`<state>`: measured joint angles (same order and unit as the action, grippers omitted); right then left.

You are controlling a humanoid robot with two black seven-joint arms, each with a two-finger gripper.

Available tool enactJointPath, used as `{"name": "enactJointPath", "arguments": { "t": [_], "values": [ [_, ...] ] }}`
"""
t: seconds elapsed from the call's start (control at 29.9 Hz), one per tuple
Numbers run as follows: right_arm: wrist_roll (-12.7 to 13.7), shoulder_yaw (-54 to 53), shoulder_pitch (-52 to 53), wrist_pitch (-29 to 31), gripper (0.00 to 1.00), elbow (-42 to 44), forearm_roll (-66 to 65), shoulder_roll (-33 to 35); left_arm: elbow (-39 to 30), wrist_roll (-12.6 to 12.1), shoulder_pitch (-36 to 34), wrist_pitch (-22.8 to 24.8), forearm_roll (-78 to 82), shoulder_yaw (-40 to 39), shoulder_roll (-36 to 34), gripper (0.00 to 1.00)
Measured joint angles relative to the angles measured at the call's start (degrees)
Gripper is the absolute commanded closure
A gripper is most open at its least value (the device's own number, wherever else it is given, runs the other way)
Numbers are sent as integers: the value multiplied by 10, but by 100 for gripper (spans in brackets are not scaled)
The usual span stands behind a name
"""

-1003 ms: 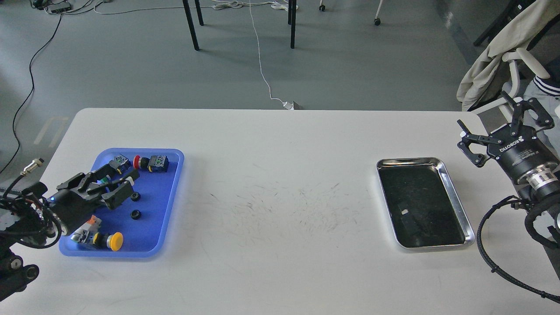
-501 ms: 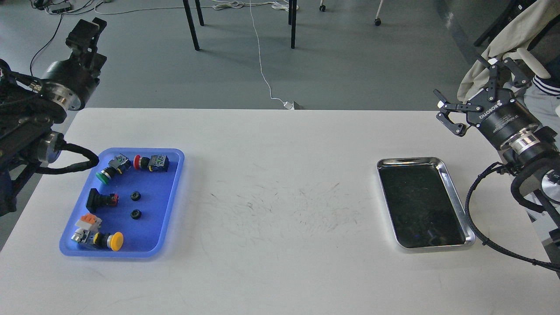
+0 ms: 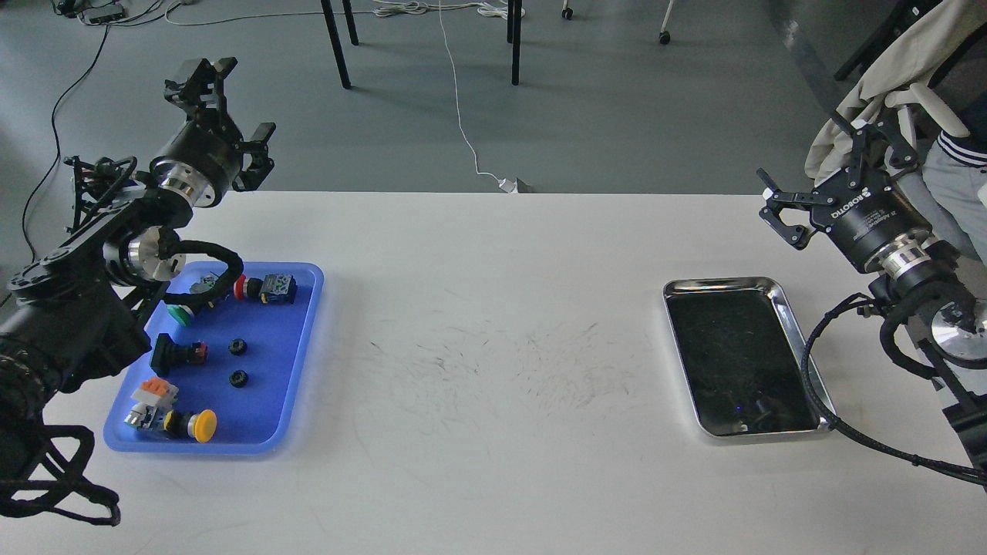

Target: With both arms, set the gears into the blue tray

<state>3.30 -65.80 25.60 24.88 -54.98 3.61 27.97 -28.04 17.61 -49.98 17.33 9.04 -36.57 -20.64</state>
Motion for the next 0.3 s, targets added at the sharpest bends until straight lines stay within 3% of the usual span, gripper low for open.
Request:
{"name": "enactJointPath", "arguments": {
  "t": [0.3],
  "values": [
    [1, -5, -1, -23, 1, -5, 23, -3, -4, 4, 14, 10, -29, -5, -4, 2]
  ]
}}
